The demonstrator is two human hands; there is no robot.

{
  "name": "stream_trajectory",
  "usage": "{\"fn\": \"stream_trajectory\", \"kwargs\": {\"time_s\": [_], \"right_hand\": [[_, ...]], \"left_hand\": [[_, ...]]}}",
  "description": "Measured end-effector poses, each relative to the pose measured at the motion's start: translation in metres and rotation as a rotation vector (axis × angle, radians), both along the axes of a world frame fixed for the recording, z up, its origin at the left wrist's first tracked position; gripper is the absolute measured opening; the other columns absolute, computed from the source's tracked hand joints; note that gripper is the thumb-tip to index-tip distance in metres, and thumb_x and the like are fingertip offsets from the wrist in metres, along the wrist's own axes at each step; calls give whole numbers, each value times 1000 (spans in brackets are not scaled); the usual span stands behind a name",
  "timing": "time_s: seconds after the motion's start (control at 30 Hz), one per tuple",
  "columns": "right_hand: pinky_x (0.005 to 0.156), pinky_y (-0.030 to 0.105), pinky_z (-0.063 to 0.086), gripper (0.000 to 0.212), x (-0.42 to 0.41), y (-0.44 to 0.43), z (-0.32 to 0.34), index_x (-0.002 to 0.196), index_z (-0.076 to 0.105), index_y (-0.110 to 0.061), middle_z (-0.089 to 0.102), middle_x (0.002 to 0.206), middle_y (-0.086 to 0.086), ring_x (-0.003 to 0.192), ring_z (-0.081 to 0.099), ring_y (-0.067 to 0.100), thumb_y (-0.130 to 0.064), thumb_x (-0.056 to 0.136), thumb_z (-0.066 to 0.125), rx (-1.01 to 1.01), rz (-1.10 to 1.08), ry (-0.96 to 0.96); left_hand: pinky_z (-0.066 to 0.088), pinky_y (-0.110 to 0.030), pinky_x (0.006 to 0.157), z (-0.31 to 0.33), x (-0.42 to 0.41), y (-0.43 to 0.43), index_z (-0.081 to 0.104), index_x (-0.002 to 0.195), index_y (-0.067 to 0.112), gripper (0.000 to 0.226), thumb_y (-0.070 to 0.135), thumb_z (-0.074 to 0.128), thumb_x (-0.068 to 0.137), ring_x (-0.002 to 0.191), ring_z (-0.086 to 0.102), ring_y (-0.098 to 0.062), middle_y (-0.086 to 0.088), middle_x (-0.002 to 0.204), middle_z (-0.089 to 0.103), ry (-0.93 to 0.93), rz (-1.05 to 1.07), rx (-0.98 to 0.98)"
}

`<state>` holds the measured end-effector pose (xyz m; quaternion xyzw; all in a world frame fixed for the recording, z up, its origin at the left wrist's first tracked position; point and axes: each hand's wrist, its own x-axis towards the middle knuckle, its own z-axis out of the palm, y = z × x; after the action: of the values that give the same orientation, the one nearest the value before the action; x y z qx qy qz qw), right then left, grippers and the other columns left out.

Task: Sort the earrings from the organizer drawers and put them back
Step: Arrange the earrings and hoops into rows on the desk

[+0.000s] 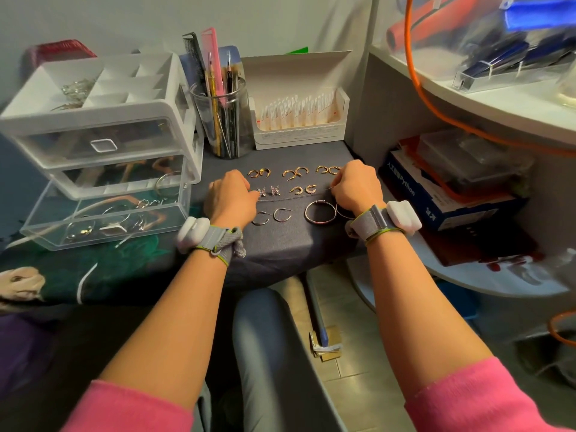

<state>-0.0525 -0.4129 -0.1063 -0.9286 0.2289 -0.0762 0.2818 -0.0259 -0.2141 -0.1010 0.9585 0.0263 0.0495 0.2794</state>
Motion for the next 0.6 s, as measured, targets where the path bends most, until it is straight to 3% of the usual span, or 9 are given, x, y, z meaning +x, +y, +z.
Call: {"fn": "stream_trajectory", "kwargs": {"time_s": [0.6], "right_hand": [[85,41,53,25,-1,8,1,109,64,-3,61,116,22,105,59,40,-10,87,54,-33,-4,-3]], "left_hand": [[48,-46,89,-2,-3,2,57,117,10,29,11,63,89,114,54,-36,-14,120,62,-43,9,110]]}}
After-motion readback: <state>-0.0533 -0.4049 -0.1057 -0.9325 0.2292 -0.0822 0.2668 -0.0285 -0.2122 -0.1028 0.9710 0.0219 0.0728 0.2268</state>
